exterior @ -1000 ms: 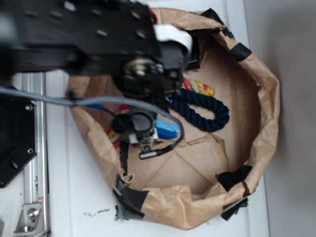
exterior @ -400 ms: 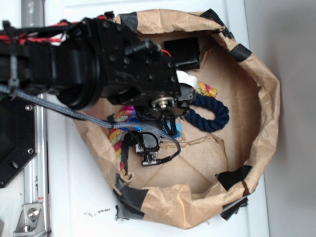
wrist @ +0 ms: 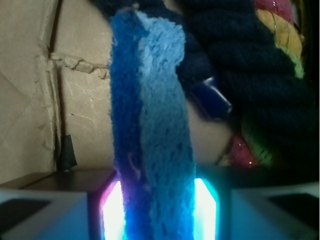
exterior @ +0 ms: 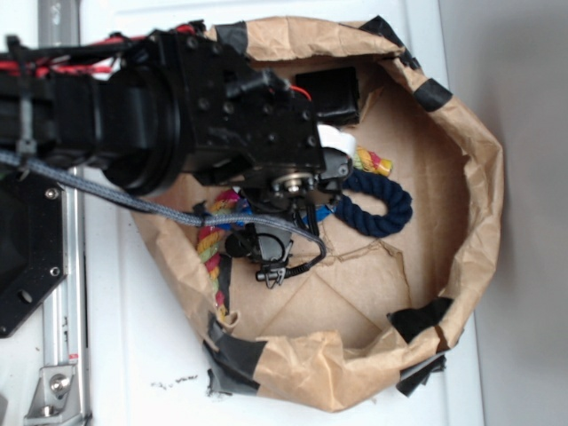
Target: Grab the blue sponge.
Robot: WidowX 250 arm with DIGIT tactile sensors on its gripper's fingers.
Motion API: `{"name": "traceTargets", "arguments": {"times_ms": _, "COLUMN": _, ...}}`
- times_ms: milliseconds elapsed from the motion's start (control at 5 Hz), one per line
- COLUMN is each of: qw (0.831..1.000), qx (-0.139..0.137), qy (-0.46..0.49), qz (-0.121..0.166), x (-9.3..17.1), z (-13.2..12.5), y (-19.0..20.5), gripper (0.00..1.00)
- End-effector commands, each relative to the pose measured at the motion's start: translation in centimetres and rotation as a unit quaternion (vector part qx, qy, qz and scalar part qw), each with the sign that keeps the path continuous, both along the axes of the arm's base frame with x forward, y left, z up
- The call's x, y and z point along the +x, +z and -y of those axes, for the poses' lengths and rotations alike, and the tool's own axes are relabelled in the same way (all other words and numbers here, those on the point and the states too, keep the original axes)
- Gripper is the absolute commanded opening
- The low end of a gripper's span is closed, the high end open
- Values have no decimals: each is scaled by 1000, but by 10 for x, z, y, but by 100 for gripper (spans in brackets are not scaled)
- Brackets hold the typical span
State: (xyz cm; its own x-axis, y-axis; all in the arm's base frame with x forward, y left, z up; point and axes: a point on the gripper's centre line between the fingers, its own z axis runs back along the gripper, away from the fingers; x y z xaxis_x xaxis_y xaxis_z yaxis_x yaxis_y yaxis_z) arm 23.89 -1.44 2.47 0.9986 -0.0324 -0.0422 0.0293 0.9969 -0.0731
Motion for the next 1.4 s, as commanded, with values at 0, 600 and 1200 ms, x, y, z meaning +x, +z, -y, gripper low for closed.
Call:
{"name": "traceTargets", "arguments": {"times_ms": 0, "qw": 997, "qx": 11, "qy": 16, "qz": 81, "x": -11, "z": -14, "y": 59, "gripper": 0}}
{"name": "traceTargets", "arguments": {"times_ms": 600, "qw": 990, "qx": 9, "qy": 94, "qz": 107, "x": -49, "z": -38, "y": 166, "gripper": 0}}
{"name": "traceTargets", "arguments": {"times_ms": 1200, "qw": 994, "qx": 42, "qy": 99, "qz": 30, "x": -14, "z": -22, "y": 155, "gripper": 0}}
